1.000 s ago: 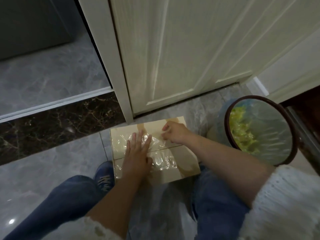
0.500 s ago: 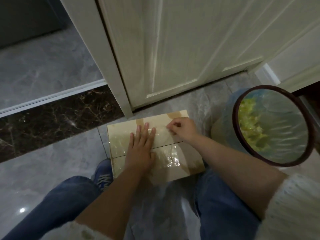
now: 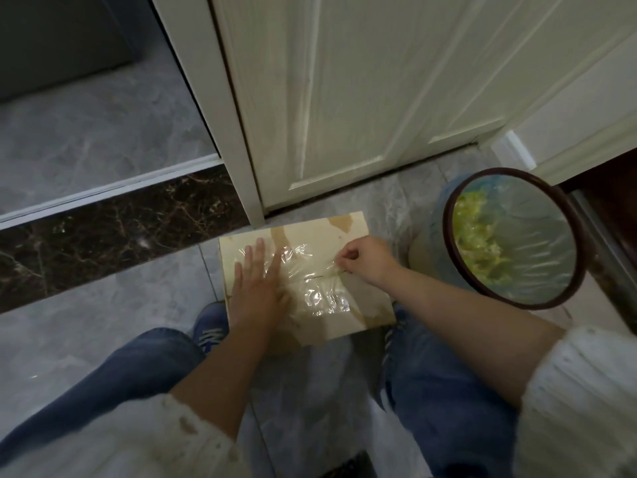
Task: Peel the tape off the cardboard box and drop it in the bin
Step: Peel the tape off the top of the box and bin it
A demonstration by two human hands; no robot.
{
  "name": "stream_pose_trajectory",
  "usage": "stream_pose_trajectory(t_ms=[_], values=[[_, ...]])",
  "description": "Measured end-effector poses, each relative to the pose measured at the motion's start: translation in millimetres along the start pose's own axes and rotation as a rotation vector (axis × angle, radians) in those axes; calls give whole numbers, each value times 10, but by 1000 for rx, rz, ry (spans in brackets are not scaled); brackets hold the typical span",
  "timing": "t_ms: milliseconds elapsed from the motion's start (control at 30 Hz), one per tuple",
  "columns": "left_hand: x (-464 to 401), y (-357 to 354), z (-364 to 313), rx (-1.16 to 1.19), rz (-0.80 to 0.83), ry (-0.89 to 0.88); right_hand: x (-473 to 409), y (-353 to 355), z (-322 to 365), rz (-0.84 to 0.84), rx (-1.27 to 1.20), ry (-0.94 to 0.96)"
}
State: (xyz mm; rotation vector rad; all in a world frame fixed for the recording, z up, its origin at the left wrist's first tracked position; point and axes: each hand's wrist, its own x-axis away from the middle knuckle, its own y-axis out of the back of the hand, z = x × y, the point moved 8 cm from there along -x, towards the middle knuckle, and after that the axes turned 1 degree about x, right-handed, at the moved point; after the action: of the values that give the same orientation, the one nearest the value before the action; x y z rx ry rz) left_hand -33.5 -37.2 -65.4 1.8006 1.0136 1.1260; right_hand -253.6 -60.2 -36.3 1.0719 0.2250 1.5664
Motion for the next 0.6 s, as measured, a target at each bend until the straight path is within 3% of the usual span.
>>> stream_pose_trajectory(t_ms=[100,233,433,600], values=[[168,1,151,16,28,134,76,-16,13,-142,37,-75],[343,-23,258,205,63,317,221,-83,-111,-320,-13,-179],[327,104,147,109,91,251,339,-28,-51,-331,-98,-98],[299,-44,274,251,85,345,325,-116,3,-338,-62,-12]])
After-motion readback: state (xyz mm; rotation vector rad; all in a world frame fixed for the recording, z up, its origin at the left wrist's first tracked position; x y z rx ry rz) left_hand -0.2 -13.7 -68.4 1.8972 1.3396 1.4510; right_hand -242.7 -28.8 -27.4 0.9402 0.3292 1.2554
